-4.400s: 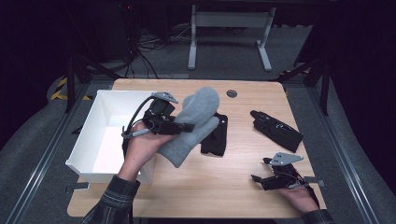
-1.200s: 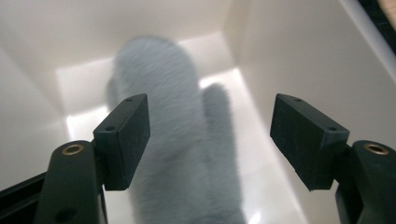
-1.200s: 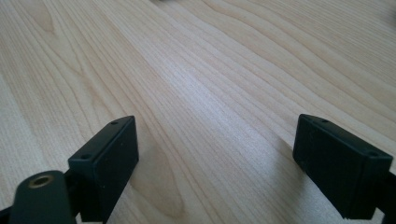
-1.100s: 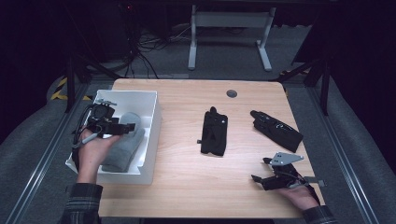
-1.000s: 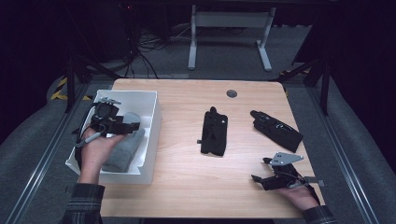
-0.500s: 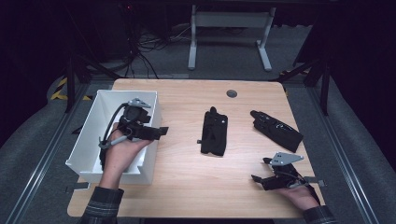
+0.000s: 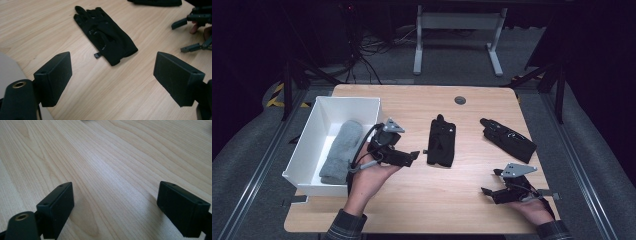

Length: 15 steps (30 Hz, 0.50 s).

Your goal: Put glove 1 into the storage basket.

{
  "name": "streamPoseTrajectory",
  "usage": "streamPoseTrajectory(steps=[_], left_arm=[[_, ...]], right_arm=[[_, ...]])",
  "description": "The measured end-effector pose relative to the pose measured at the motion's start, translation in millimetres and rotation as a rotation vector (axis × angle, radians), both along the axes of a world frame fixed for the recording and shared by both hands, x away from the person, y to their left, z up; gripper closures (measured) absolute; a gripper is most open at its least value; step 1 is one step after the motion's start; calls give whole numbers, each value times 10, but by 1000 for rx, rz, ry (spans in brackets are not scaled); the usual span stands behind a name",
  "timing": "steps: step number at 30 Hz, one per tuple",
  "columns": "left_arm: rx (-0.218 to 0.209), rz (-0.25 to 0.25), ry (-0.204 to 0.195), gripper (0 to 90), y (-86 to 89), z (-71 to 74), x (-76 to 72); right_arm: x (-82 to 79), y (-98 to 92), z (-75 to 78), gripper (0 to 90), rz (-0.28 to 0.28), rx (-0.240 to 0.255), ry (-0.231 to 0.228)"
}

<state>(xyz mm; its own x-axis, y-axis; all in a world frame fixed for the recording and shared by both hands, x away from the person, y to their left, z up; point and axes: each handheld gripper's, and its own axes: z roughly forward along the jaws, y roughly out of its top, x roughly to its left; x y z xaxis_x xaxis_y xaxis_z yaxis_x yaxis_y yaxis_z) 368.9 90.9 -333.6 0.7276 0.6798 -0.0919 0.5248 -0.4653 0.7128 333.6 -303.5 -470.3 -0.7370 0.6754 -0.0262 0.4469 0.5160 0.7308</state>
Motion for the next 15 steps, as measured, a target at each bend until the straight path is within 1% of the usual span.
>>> streamPoseTrajectory(steps=[2, 5, 9, 12, 15], left_arm=[[0, -13, 8, 161, -63, -51, -22], [8, -37, 31, 161, -182, -220, -44], [30, -51, 49, 158, -297, -425, -82], [38, -63, 57, 157, -359, -579, -111], [45, -76, 54, 155, -393, -716, -146]], right_arm=[[0, 0, 0, 144, 0, 0, 0], [0, 0, 0, 143, 0, 0, 0], [0, -1, 0, 144, 0, 0, 0], [0, -1, 1, 144, 0, -1, -1], [-1, -2, 1, 144, 0, -2, 0]])
